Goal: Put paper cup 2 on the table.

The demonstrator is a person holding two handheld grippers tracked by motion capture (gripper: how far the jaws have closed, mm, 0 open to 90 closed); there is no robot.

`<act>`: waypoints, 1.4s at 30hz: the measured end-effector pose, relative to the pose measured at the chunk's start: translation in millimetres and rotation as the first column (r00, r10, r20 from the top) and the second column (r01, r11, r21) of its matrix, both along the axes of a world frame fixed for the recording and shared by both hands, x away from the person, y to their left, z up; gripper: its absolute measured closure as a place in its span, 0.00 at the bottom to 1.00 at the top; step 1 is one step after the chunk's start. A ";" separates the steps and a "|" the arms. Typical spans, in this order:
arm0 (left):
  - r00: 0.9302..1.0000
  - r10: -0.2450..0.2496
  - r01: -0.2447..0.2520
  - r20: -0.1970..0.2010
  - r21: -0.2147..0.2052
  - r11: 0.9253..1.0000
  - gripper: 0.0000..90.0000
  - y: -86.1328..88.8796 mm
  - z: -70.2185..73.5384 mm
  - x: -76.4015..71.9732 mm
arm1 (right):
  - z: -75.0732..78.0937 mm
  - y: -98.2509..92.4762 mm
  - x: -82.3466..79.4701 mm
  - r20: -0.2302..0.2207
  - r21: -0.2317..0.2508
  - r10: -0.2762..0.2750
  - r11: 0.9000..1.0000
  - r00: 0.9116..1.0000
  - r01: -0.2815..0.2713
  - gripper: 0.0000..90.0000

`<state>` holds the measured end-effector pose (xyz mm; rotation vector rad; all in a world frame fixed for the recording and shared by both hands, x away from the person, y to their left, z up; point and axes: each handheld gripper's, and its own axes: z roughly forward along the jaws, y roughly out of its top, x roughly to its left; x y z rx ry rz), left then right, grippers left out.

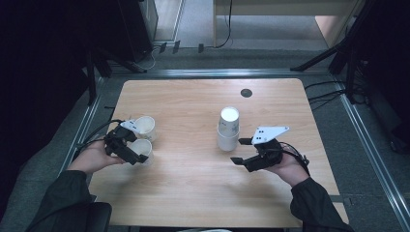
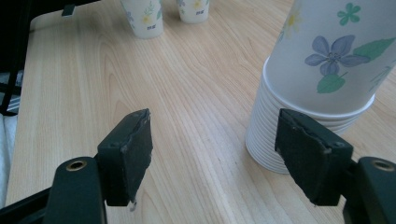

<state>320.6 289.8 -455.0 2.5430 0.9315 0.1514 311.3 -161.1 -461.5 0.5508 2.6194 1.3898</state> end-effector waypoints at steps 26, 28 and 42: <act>0.994 -0.017 0.039 0.104 -0.212 0.977 0.05 -13.7 53.8 5.8 | 1.0 -2.2 -2.3 0.010 -0.001 0.003 1.000 1.000 -0.003 0.31; 0.994 -0.020 0.042 0.107 -0.214 0.976 0.05 -20.9 54.0 8.4 | 1.1 -2.5 -2.5 0.011 0.002 0.003 1.000 1.000 -0.003 0.31; 0.992 -0.054 0.081 0.114 -0.251 0.965 0.05 -79.8 46.1 23.7 | 0.5 -1.1 -4.0 0.007 0.004 0.015 1.000 1.000 -0.015 0.31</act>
